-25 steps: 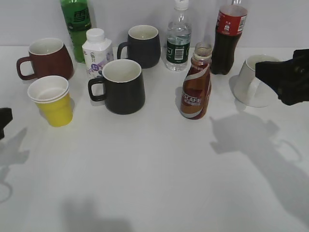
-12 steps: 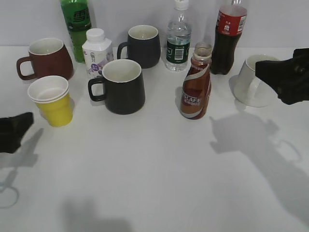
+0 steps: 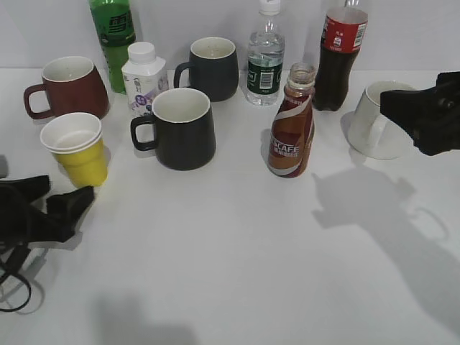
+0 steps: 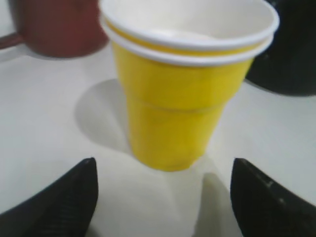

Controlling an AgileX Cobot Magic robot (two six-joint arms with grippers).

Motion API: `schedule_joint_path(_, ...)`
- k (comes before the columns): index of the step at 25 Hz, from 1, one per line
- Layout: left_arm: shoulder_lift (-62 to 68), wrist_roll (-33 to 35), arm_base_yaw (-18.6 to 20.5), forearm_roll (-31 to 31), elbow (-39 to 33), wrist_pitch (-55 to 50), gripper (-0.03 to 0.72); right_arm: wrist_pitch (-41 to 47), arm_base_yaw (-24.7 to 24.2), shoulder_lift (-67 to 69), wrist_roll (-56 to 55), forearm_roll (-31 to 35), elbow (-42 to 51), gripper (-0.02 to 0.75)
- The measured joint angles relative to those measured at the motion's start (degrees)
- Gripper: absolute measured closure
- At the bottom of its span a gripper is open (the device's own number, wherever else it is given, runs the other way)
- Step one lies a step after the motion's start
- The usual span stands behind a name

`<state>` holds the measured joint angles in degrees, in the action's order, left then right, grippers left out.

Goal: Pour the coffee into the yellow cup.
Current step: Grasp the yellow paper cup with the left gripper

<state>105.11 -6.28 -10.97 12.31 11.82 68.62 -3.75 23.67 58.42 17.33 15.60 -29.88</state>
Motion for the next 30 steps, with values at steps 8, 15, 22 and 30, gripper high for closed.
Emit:
schedule_joint_path(8,1.7,2.5,0.0,0.8,4.1,0.5,0.048,0.0,0.0,0.0,0.0,-0.6,0.0,0.170)
schedule_joint_path(15,2.3,3.0,0.0,1.0,8.9,0.6,0.050,0.0,0.0,2.6,0.0,-1.0,0.0,0.170)
schedule_joint_path(22,5.6,3.0,0.0,2.0,13.7,0.6,0.069,-2.0,0.0,4.6,0.0,-1.0,0.0,0.170)
schedule_joint_path(30,8.7,3.0,0.0,3.3,16.8,0.6,0.177,-3.2,0.0,5.0,0.1,-1.8,0.0,0.170)
